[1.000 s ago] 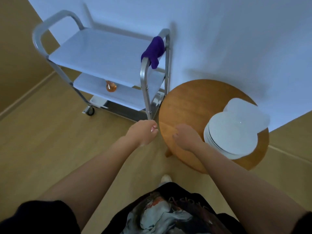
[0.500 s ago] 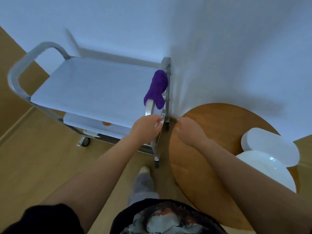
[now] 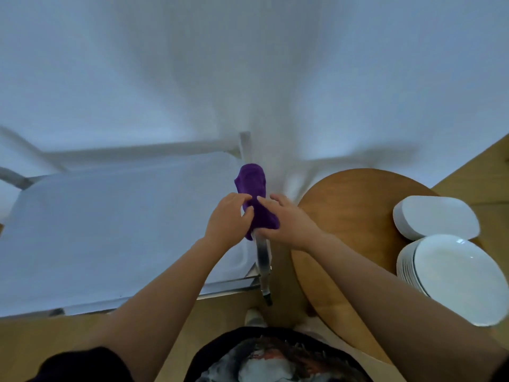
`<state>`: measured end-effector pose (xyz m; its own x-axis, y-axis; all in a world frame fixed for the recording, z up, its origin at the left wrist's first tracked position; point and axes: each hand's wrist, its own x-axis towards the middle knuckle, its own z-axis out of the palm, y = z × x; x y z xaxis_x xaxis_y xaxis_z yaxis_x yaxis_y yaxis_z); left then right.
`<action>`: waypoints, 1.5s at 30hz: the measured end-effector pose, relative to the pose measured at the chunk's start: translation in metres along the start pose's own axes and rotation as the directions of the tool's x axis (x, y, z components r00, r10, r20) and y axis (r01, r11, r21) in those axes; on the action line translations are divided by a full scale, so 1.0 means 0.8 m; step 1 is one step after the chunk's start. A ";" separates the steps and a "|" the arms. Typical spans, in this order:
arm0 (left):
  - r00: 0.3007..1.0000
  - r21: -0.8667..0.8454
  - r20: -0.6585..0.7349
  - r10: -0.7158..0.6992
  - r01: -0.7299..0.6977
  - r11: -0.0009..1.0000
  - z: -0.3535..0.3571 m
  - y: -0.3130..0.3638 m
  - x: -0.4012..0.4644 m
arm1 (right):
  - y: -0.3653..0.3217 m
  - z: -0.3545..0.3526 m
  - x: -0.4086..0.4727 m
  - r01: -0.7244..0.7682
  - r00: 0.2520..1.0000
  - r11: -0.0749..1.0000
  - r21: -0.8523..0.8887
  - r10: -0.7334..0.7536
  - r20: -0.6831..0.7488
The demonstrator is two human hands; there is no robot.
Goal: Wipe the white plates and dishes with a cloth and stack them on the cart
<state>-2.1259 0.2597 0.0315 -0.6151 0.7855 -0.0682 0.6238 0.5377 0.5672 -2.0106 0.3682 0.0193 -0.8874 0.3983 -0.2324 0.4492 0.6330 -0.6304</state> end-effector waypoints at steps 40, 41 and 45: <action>0.991 -0.603 0.119 0.054 0.029 0.797 0.115 0.324 -0.022 | 0.162 -0.126 -0.194 0.065 0.879 0.497 0.865 0.382 -0.286; 0.987 -0.637 0.161 0.004 0.100 0.764 0.134 0.344 -0.030 | 0.176 -0.131 -0.209 0.079 0.878 0.459 0.885 0.389 -0.280; 0.873 -0.733 0.461 -0.162 0.477 0.485 0.206 0.414 -0.072 | 0.239 -0.153 -0.262 0.074 0.862 0.324 0.943 0.455 -0.224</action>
<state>-1.8043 0.4433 0.0884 -0.4156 0.7395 -0.5296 -0.3443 0.4111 0.8441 -1.7257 0.4867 0.0382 -0.5367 0.7802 -0.3212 -0.0179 -0.3911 -0.9202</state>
